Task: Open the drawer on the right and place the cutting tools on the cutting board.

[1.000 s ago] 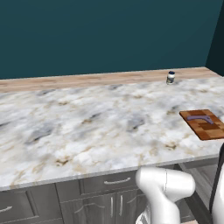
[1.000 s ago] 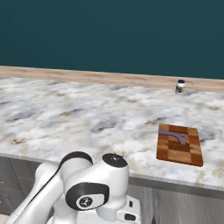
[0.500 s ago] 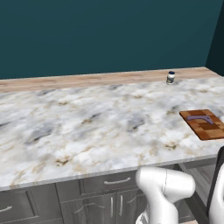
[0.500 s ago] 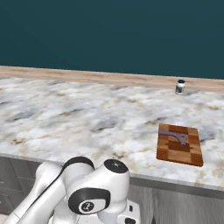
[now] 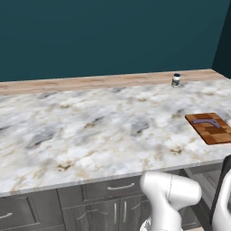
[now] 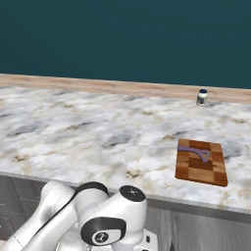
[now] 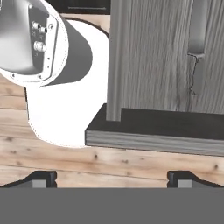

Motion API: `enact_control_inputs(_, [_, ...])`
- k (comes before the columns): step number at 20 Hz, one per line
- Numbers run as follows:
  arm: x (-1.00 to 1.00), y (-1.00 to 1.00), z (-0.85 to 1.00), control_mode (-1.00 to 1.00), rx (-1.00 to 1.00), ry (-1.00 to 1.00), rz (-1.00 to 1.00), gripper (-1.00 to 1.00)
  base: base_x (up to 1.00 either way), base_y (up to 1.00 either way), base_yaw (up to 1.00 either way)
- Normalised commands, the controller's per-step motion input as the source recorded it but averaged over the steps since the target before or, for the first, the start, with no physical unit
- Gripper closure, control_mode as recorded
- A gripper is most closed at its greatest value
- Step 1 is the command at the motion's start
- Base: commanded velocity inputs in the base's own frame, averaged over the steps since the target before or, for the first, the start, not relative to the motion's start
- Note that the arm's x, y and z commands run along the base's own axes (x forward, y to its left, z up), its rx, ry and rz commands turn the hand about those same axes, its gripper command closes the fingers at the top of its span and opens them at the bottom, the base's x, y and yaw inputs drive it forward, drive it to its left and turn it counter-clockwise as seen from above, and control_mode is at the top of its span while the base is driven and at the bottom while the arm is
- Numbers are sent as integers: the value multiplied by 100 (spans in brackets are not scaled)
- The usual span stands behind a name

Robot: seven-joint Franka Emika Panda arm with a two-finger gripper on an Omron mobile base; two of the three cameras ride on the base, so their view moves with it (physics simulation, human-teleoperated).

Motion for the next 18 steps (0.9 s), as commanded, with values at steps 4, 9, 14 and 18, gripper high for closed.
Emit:
enact_control_inputs(4, [0, 1, -23, -100, -1, -7, 0, -100, 0, 0, 0])
enact_control_inputs(9, [2, 0, -18, -100, -2, -7, 0, -100, 0, 0, 0])
enact_control_inputs(14, [11, 0, -17, -100, -3, -2, 0, -100, 0, 0, 0])
enact_control_inputs(18, [16, 0, -14, -100, -6, 0, 0, -100, 0, 0, 0])
